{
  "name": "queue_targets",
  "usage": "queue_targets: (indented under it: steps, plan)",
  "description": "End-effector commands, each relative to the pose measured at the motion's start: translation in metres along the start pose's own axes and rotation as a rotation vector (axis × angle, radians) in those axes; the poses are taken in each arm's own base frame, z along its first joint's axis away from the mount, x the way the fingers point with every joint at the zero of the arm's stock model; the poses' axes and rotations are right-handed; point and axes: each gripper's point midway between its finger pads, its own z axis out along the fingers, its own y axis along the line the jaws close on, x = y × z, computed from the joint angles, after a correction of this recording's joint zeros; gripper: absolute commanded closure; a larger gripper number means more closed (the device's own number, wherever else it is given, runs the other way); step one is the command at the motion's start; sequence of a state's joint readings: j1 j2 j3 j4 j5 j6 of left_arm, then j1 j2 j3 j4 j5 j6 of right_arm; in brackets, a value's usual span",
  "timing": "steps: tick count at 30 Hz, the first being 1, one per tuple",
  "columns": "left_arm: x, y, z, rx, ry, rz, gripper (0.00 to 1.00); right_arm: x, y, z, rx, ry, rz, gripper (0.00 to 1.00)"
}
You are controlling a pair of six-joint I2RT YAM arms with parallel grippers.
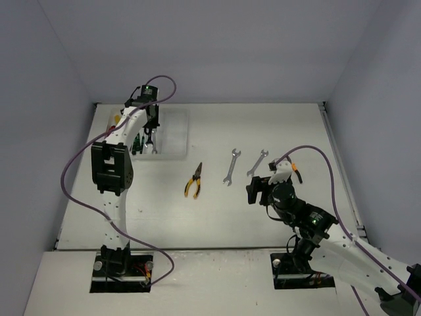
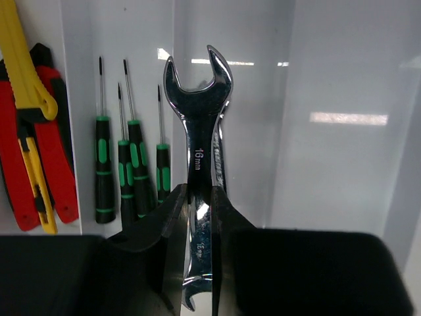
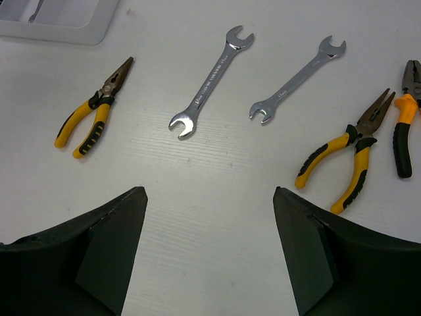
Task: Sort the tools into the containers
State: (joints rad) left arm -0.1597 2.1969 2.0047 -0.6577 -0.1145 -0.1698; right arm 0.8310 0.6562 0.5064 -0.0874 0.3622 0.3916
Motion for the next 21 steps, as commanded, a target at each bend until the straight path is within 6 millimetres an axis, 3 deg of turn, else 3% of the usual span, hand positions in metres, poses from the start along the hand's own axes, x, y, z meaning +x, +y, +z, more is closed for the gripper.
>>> queue_targets:
  steps: [1,4,7,11,12,19,21]
  plan:
    - [-0.041,0.003,-0.006,0.023,-0.105,0.059,1.0,-0.028,0.006,0.001,0.006,-0.071,0.034,0.25]
    - [-0.042,0.001,0.005,0.024,-0.1,0.069,0.99,-0.028,0.006,0.003,0.011,-0.064,0.035,0.25]
    - [-0.044,0.0,0.01,0.026,-0.112,0.07,0.91,-0.028,0.007,0.004,0.012,-0.058,0.031,0.25]
    - [-0.049,-0.003,0.008,0.038,-0.135,0.054,0.88,-0.027,0.007,0.005,0.017,-0.055,0.027,0.25]
    - [-0.049,-0.002,0.007,0.038,-0.135,0.048,0.83,-0.028,0.007,0.005,0.016,-0.057,0.029,0.25]
    - [-0.047,-0.02,-0.023,0.116,-0.154,0.014,0.57,-0.032,0.008,0.001,0.004,-0.071,0.034,0.25]
    - [-0.047,-0.028,-0.039,0.127,-0.17,0.009,0.56,-0.034,0.008,0.0,0.001,-0.078,0.036,0.25]
